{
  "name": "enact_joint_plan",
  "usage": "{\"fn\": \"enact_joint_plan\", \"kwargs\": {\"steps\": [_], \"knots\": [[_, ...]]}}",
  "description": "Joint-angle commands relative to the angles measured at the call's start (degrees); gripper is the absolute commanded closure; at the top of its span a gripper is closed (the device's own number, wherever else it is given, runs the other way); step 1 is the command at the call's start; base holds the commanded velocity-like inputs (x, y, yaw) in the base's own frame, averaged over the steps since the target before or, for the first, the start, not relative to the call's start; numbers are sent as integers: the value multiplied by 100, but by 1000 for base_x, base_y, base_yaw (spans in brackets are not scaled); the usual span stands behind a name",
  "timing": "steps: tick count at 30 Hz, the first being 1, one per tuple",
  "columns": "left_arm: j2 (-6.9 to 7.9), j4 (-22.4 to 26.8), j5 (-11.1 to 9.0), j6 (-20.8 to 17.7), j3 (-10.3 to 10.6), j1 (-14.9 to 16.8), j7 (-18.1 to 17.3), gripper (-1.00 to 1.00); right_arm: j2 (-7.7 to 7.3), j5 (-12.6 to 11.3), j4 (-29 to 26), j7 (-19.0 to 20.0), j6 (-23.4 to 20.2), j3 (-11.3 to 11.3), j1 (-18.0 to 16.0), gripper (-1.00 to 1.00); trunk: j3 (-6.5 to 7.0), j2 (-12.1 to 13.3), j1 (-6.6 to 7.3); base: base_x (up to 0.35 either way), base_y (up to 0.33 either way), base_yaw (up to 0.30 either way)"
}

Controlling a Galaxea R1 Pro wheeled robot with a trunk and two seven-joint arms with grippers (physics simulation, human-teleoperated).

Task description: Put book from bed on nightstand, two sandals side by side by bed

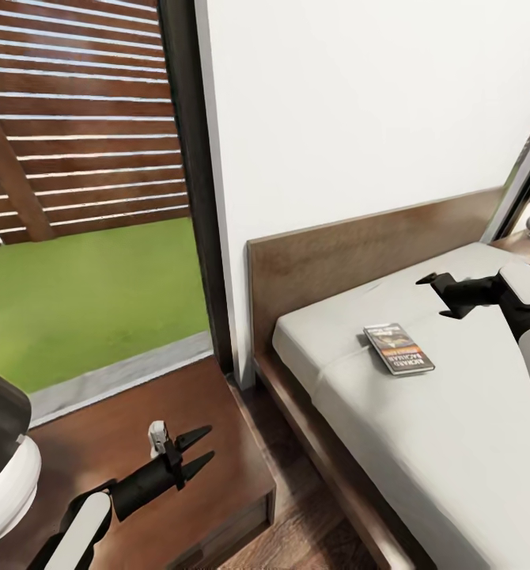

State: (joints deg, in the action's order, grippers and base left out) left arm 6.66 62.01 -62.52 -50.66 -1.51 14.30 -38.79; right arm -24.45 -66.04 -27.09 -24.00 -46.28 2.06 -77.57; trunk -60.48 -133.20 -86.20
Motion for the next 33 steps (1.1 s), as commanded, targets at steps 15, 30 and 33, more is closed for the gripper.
{"fn": "enact_joint_plan", "kwargs": {"steps": [15,30,33], "knots": [[2,657,12,-73,-299,201,2,-100,-1,-82,-7,-24,-11,31,-2,-100,-140,-2,1,0,0,0],[-156,675,-781,-81,-559,872,1670,-100,-56,-82,-119,41,-4,31,-11,-100,-276,-2,1,0,0,0],[-161,696,-1245,-77,-558,915,2346,-100,-75,-79,-146,39,-1,31,-16,-100,-303,-2,1,0,0,0]]}}
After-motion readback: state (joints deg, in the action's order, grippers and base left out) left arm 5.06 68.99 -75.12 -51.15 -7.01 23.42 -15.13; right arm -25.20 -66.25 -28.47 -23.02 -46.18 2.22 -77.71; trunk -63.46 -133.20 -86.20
